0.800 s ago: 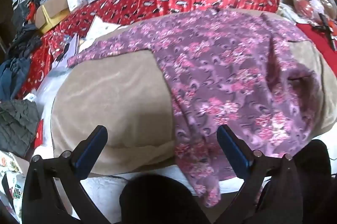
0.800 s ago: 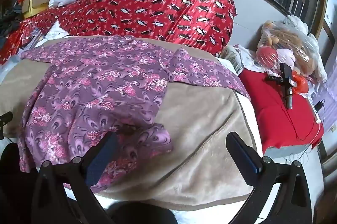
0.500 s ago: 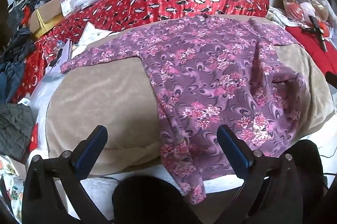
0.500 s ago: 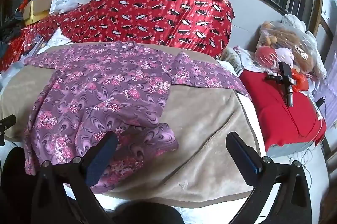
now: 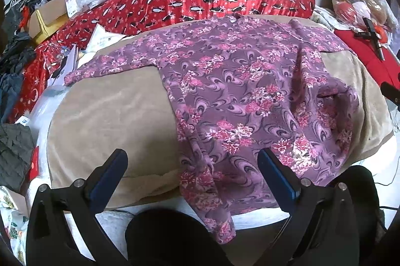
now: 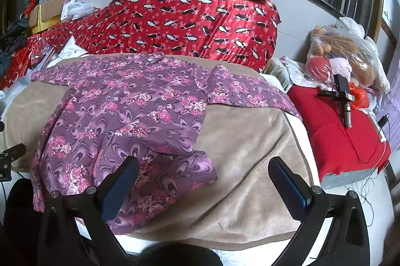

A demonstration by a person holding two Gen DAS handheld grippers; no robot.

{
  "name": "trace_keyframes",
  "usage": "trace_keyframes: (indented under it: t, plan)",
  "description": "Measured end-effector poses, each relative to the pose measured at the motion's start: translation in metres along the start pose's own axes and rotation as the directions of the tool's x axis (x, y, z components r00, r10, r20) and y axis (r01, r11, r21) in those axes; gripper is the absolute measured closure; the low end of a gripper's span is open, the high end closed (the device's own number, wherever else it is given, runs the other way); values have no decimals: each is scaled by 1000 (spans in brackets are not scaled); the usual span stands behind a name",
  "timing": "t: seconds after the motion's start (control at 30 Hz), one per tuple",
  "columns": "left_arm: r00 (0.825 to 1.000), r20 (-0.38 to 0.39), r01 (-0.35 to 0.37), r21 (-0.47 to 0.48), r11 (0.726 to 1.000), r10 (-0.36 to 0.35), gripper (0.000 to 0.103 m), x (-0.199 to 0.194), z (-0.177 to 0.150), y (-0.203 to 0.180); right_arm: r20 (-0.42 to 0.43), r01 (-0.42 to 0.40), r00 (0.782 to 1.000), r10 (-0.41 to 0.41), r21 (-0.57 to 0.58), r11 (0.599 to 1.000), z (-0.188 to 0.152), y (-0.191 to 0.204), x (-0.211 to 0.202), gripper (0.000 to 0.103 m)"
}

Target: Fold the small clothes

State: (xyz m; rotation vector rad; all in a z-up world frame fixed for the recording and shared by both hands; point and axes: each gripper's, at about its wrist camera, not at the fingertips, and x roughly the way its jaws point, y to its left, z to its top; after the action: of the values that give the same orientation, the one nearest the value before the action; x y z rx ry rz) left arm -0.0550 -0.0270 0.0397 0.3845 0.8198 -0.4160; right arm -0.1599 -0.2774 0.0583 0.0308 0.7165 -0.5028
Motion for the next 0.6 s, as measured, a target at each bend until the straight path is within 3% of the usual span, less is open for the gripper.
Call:
trace_keyframes:
  t: [0.37,0.6]
  plan:
    - [1000,-14,22,-5,1000,-22,0,6,6,-3,-21,-67,998,67,22,998,-1,-3,9,0]
    - [999,-27,30,-8,1000,-30,0,9,7,-3,-39,-53,998,54,38,998,-7,-7,13,0]
